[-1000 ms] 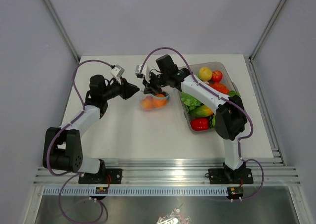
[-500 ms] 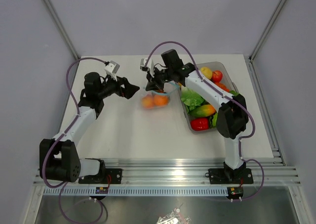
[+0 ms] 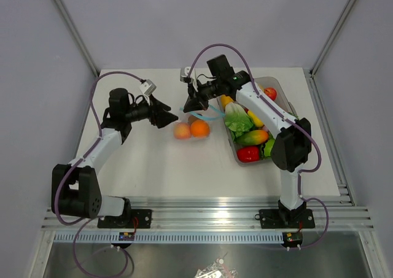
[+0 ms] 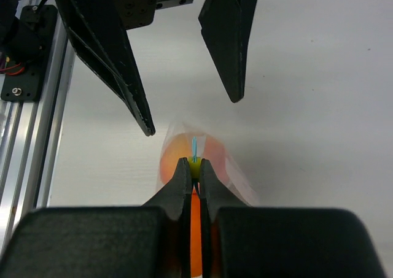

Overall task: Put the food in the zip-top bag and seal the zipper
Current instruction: Zip the zipper food storage bag at the center of the board.

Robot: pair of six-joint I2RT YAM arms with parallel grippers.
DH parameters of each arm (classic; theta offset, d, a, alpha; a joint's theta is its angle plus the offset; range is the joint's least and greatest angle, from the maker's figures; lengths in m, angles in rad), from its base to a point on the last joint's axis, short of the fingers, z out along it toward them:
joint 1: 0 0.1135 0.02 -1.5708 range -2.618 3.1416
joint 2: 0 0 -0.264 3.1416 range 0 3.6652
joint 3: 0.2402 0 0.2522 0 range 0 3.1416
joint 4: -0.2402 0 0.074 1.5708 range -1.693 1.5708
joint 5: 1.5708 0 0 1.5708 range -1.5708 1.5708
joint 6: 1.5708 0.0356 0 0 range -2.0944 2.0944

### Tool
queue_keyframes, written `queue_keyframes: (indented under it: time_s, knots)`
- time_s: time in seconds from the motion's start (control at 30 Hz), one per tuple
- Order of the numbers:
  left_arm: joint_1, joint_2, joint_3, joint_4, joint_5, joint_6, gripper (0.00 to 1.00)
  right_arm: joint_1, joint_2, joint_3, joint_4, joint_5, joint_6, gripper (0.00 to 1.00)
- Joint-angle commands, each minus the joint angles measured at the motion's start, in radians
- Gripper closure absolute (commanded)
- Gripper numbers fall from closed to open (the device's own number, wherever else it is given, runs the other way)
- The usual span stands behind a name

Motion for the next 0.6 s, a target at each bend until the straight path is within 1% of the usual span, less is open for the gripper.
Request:
queue_keyframes:
  time_s: [0.0,0.03,0.1,0.23,0.27,0.3,0.37,0.4,0.47,0.5,0.53,0.57]
  knots:
    - [-0.013,0.043,0.086,-0.009,0.119,0.044,0.27,-0.002,-0.021,0.045,-0.035,-0.069,-0.037,1.0]
    - [-0.018,0.051,0.1,-0.029,0.137,0.068,0.27,-0.002,-0.024,0.043,-0.031,-0.074,-0.034,1.0]
    - [-0.035,0.071,0.129,-0.079,0.13,0.096,0.27,-0.002,-0.023,0.045,-0.029,-0.08,-0.032,1.0]
    - [-0.059,0.077,0.128,-0.046,0.107,0.084,0.29,-0.002,-0.021,0.055,-0.028,-0.086,-0.023,1.0]
    - [-0.064,0.079,0.129,-0.038,0.107,0.084,0.32,-0.002,-0.019,0.055,-0.028,-0.086,-0.022,1.0]
    - [-0.072,0.086,0.136,-0.038,0.104,0.082,0.39,0.0,-0.019,0.057,-0.028,-0.086,-0.022,1.0]
    - [-0.082,0.102,0.149,-0.064,0.108,0.087,0.46,-0.002,-0.021,0.055,-0.026,-0.088,-0.02,1.0]
    - [-0.089,0.112,0.159,-0.075,0.11,0.093,0.59,-0.002,-0.019,0.057,-0.025,-0.089,-0.019,1.0]
    - [-0.093,0.12,0.171,-0.078,0.115,0.093,0.71,-0.002,-0.018,0.055,-0.022,-0.089,-0.017,1.0]
    - [-0.093,0.12,0.171,-0.075,0.115,0.09,0.79,-0.002,-0.018,0.057,-0.02,-0.089,-0.012,1.0]
    - [-0.093,0.119,0.166,-0.052,0.121,0.084,0.85,-0.002,-0.016,0.057,-0.022,-0.088,-0.012,1.0]
    - [-0.093,0.115,0.166,-0.046,0.122,0.082,0.87,-0.003,-0.013,0.057,-0.022,-0.086,-0.011,1.0]
